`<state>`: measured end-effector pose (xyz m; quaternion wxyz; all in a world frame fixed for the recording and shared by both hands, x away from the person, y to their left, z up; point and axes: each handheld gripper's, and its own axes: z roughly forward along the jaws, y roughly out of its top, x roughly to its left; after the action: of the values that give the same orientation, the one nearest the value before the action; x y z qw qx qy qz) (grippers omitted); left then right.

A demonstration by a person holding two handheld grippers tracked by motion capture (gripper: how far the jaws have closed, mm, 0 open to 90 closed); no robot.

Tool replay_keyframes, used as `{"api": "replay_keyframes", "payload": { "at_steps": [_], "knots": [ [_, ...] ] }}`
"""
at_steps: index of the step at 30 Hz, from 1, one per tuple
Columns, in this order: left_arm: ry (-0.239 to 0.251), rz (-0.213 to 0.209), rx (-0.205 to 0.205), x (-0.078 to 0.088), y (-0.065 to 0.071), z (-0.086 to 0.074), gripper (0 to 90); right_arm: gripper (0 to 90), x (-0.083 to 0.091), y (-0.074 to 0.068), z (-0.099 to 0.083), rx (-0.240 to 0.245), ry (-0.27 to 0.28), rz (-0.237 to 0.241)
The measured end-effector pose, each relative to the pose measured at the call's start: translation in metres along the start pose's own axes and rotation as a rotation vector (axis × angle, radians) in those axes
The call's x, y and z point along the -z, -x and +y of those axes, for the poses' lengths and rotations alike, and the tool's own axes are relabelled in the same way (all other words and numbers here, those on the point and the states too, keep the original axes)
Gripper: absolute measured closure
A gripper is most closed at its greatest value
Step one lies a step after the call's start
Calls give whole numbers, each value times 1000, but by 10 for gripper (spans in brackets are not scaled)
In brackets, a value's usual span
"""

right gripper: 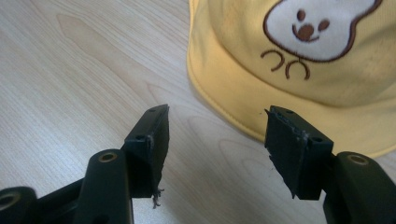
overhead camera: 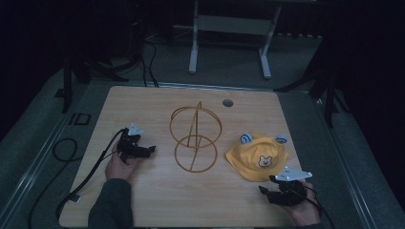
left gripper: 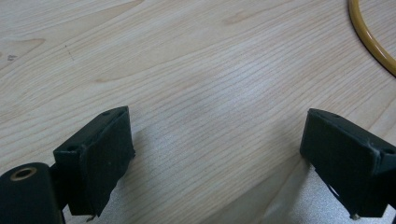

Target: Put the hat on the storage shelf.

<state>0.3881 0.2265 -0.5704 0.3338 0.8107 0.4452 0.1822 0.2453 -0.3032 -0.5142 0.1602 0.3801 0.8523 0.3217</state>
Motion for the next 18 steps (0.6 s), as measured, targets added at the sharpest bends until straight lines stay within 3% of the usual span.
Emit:
{"api": "replay_keyframes", "payload": {
  "at_steps": [9,13,18],
  "knots": [
    [3,0,3,0,0,0,93,390,6,2,19,66,-10,30],
    [3,0,3,0,0,0,93,383,9,1,26,84,3,85],
    [2,0,3,0,0,0,93,384,14,2,39,128,4,103]
  ]
}}
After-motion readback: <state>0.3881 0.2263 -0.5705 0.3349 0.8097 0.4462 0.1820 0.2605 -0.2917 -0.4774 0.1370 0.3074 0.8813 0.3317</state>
